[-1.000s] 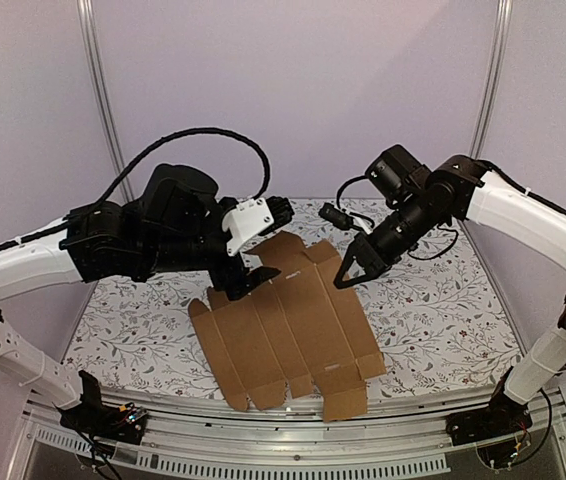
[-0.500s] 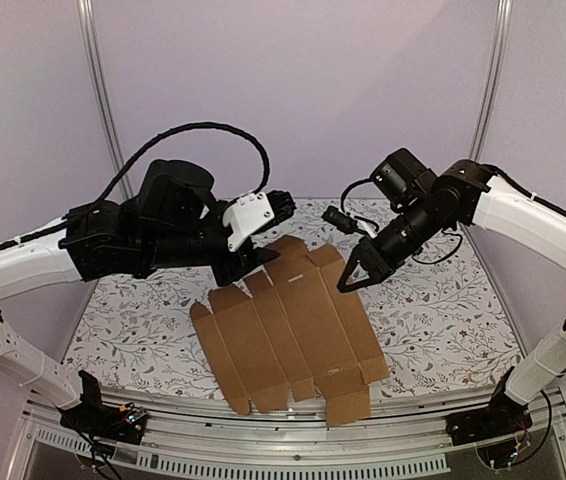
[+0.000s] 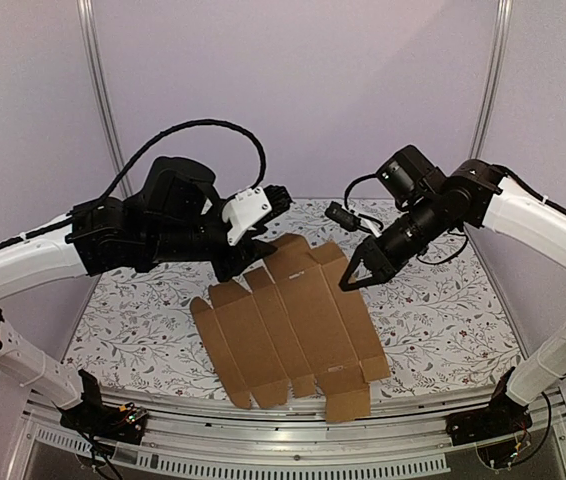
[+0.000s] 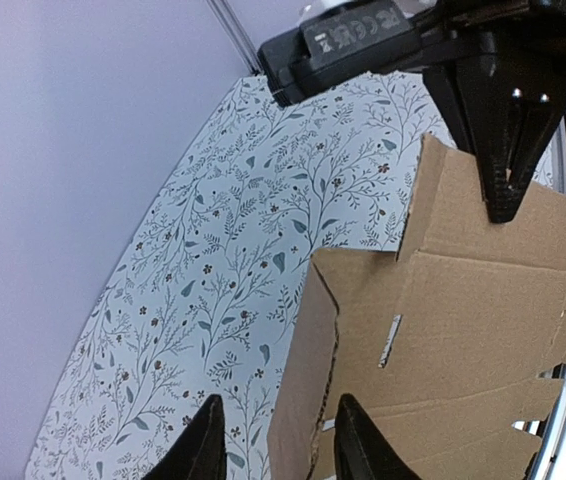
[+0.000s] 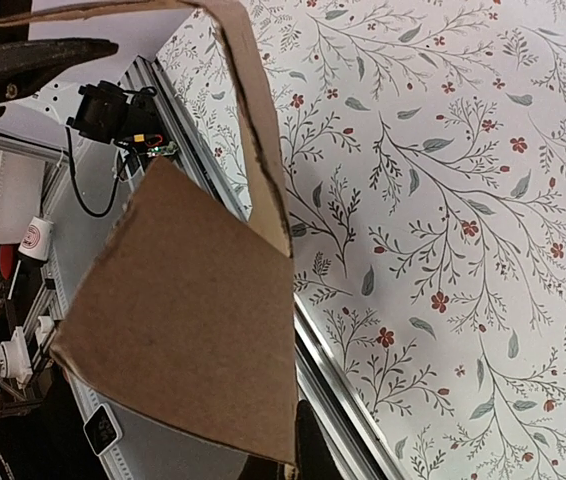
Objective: Fold the paper box
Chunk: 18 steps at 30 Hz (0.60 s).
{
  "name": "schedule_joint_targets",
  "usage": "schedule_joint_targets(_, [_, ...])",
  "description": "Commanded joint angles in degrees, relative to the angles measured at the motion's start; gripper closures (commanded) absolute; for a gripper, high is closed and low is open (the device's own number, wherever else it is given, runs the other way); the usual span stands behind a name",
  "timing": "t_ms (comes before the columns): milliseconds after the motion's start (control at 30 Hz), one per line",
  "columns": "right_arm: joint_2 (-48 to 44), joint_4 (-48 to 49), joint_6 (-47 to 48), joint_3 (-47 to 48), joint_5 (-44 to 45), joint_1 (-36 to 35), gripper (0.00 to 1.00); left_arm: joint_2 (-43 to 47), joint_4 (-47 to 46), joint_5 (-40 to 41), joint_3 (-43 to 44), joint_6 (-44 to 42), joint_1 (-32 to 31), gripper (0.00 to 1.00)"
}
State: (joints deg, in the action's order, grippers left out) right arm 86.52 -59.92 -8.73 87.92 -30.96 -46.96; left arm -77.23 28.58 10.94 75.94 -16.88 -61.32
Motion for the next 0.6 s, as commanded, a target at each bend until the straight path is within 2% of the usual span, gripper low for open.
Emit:
schedule_joint_targets(0, [-1.8, 1.2, 0.3, -0.7, 1.2, -1.0, 1.0, -0.7, 0.6, -1.0, 0.3, 0.9, 0.7, 0.68])
schedule_joint_targets(367, [-2.4, 2.3, -0.1, -0.3, 2.4, -2.0, 1.0, -1.3, 0.8, -2.5, -0.6, 1.2, 0.9, 0.8])
schedule_joint_targets(467, [-2.9, 2.4, -0.2, -0.2, 2.8, -2.5, 1.0, -1.3, 0.7, -2.6, -0.7, 1.3, 0.9, 0.88])
schedule_joint_targets(533, [-3.1, 2.5, -0.2, -0.2, 3.2, -2.5, 1.0, -1.3, 0.7, -2.6, -0.8, 1.5, 1.0, 1.0])
schedule_joint_targets(567, [-3.1, 2.5, -0.2, -0.2, 3.5, -2.6, 1.0, -1.2, 0.7, -2.7, -0.8, 1.5, 1.0, 1.0])
